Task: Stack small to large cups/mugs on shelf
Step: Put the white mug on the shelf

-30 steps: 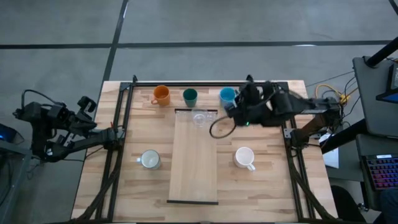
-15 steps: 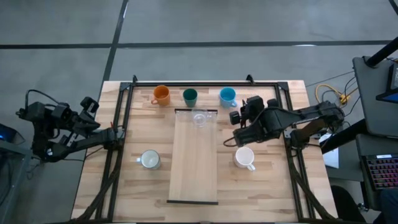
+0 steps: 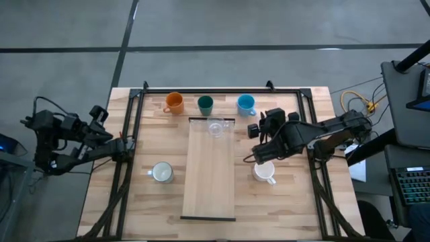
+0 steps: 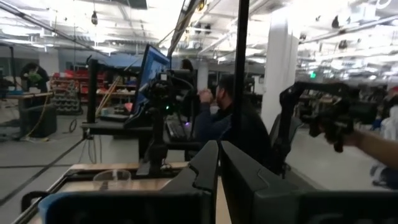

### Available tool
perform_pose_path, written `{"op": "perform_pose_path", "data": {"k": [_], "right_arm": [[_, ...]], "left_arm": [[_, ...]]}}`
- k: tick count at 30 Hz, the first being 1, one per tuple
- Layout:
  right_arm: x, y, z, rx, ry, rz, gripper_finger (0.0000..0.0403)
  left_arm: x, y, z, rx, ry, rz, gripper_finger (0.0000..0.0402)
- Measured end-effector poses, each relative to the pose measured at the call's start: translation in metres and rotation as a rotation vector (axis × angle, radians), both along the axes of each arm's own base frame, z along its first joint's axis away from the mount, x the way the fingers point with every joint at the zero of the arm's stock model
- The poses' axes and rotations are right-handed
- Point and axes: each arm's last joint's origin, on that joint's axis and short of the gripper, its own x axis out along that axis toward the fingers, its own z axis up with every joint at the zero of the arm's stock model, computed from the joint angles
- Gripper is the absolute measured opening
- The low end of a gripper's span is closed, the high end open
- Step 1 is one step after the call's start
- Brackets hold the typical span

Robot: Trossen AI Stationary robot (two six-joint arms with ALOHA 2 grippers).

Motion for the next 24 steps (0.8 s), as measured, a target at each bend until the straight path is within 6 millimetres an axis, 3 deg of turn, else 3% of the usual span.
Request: {"op": "perform_pose_path", "data": {"k": [7,12,17,24], "right_arm": [[-0.001,-0.001,-0.006,-0.039,0.131,0.045,0.0078],[-0.001,-0.003,-0.005,-0.126,0.302,0.125,0.0078],[-0.004,-0.011,0.001,-0.206,0.334,0.116,0.0070],[-0.026,-0.026,0.024,-0.249,0.328,0.097,0.0068]], "left_arm": [[0.012,0.006,-0.007,0.019,0.005,0.088,0.0004],[0.031,0.012,-0.010,0.029,-0.073,0.109,0.0004],[0.057,0.021,-0.012,0.044,-0.138,0.139,0.0004],[0.087,0.039,-0.003,0.090,-0.125,0.441,0.0004]]}}
